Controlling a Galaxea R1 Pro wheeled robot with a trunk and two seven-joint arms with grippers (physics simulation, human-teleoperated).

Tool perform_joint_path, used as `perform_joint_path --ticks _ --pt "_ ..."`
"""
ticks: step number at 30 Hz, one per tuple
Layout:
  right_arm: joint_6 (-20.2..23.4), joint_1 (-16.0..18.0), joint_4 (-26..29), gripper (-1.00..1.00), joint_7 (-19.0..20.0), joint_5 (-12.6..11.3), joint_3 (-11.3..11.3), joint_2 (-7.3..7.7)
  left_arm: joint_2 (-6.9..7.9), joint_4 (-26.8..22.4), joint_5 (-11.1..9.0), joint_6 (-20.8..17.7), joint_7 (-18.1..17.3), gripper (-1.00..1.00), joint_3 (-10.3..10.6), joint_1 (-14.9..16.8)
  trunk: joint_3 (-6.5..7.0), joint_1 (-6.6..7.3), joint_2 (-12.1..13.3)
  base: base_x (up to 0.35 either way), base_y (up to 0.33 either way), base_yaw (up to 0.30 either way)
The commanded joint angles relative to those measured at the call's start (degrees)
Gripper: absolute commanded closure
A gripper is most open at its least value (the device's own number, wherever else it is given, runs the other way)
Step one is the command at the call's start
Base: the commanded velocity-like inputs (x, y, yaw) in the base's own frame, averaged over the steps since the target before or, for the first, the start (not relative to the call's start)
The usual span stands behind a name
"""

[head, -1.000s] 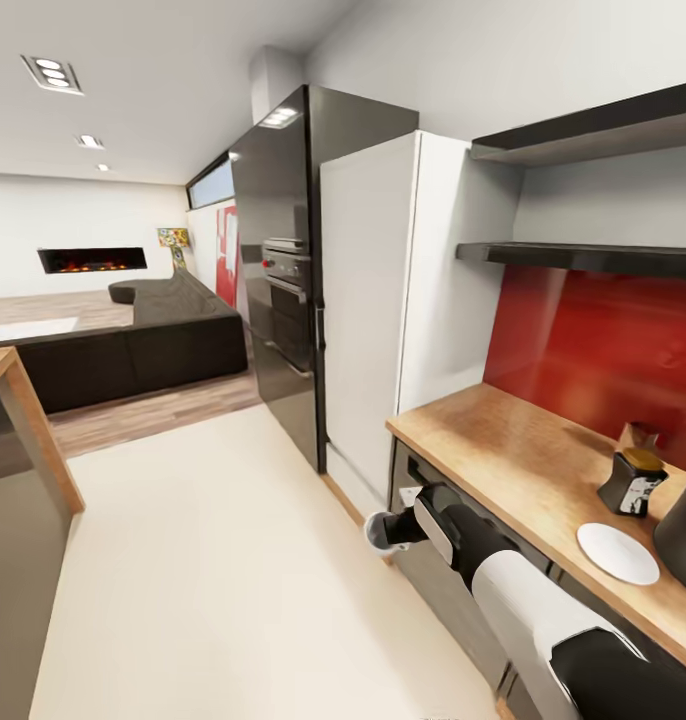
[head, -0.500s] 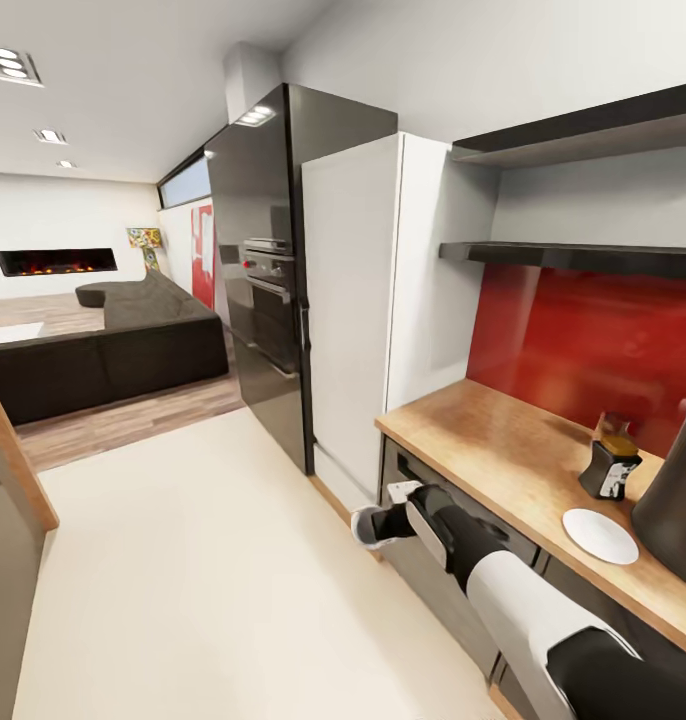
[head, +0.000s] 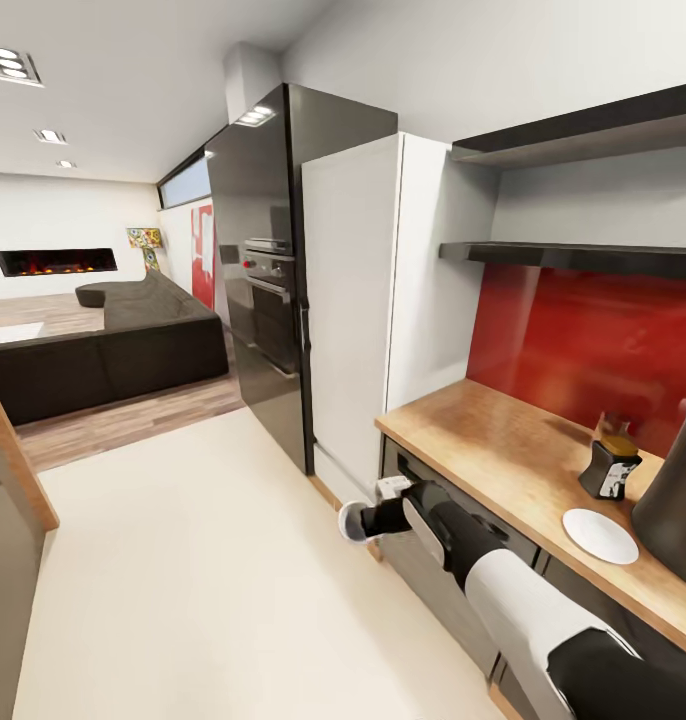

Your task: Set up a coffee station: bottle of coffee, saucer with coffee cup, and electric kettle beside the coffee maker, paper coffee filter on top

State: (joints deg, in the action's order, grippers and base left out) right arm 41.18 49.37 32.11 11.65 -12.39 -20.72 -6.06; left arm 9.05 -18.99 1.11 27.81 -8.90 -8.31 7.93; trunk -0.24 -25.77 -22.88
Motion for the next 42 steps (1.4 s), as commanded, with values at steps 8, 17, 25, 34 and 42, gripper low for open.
perform_joint_path --ticks 8,17,25,34,42 --pt "0.2 0.0 11.0 1.0 0.0 -0.5 -0.2 -0.07 0.42 0.1 0.1 0.0 -0.5 -1.0 -0.4 0.0 -0.03 -0.02 0.0 0.0 0.0 0.0" --pt "5.3 0.0 33.2 1.0 0.0 -0.7 0.0 -0.11 0.6 0.2 0.2 0.0 -3.4 -1.0 -0.4 -0.1 -0.03 -0.02 0.0 0.0 0.0 0.0" --pt "17.4 0.0 46.5 1.0 0.0 -2.3 5.0 0.27 0.79 0.3 0.2 -0.4 -7.6 -1.0 -0.5 -0.1 -0.03 -0.02 0.0 0.003 0.001 0.0" --pt "18.0 -0.1 45.8 1.0 0.0 -2.4 5.8 0.37 0.64 0.3 0.2 -0.8 -7.8 -1.0 -0.4 0.1 -0.03 -0.02 0.0 0.186 0.156 -0.002" --pt "18.1 -1.4 44.0 1.0 -0.1 -2.7 5.8 0.26 0.61 0.2 0.2 -0.7 -8.1 -1.0 -0.4 0.2 -0.03 -0.02 0.0 0.206 0.251 -0.228"
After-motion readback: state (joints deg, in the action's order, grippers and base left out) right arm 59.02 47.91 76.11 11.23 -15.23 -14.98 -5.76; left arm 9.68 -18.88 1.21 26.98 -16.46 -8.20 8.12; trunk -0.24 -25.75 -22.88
